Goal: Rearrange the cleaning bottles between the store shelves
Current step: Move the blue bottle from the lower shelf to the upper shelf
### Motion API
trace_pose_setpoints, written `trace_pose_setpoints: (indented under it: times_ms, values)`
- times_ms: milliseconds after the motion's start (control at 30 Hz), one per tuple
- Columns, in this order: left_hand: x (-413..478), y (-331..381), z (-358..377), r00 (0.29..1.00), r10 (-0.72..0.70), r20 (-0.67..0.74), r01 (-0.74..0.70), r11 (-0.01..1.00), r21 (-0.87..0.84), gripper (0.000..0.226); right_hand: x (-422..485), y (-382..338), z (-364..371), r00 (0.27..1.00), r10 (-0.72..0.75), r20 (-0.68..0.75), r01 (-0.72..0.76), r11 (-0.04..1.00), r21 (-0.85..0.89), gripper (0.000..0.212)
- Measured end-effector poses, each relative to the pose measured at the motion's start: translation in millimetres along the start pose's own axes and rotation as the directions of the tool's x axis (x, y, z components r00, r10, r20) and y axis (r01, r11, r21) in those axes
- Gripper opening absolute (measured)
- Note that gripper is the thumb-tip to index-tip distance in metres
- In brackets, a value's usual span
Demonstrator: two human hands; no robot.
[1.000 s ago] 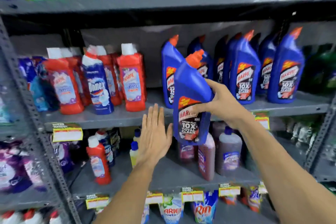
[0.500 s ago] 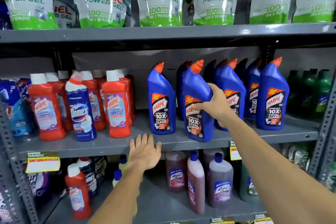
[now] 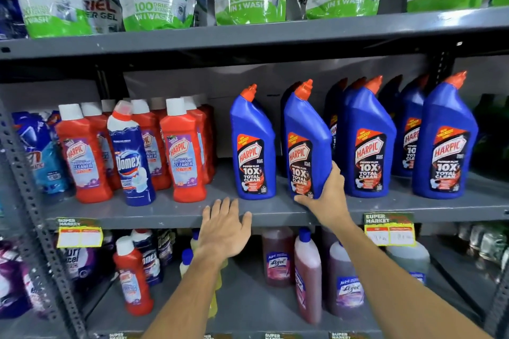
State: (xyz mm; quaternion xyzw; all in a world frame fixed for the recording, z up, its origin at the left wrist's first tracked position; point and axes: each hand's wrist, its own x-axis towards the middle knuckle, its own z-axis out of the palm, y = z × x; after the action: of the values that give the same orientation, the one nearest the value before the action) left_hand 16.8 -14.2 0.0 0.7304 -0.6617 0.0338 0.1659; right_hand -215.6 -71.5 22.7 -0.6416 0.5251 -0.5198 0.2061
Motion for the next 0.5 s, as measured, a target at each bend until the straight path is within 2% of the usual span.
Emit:
trace_pose_setpoints:
  times_ms: [167,333,500]
  values:
    - [0.2,-0.8,1.3,1.0,0.002,-0.011,-0.002,1.0,0.01,0.064,19.3,0.7,-9.7,0.993,0.067,0.093,-0.065,0.998,-0.019,0.118]
    - [-2.3,-1.0,2.5,1.0,0.007,-0.028,-0.007,1.0,0.011,0.064,24.2,5.6,-16.2,0.99,0.082,0.117,-0.083,0.997,0.006,0.102]
    - [-2.5,-0.5,-0.4,1.0,0.004,-0.007,-0.004,1.0,0.003,0.063,24.7,5.7,-17.3,0.991,0.079,0.11,-0.074,0.996,-0.05,0.109]
